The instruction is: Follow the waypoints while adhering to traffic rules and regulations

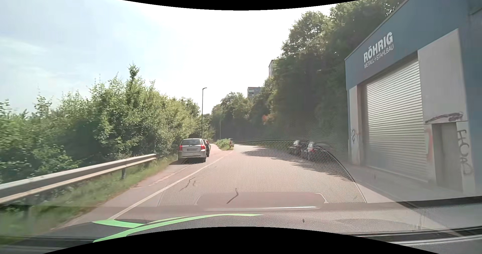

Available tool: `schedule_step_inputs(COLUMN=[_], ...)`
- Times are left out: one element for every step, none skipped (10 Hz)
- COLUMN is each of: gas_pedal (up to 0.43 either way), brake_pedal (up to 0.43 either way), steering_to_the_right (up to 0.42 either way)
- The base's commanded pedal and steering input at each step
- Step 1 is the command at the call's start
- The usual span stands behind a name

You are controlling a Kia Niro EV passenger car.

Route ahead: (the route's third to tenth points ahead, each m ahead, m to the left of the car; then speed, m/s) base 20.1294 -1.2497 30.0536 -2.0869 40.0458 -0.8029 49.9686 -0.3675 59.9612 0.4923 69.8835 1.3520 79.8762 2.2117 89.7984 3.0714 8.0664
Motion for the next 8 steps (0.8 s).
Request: schedule_step_inputs(gas_pedal=[0.331,0.331,0.331,0.331,0.331,0.331,0.331,0.319], brake_pedal=[0.000,0.000,0.000,0.000,0.000,0.000,0.000,0.000], steering_to_the_right=[0.057,0.056,0.053,0.048,0.044,0.038,0.031,0.024])
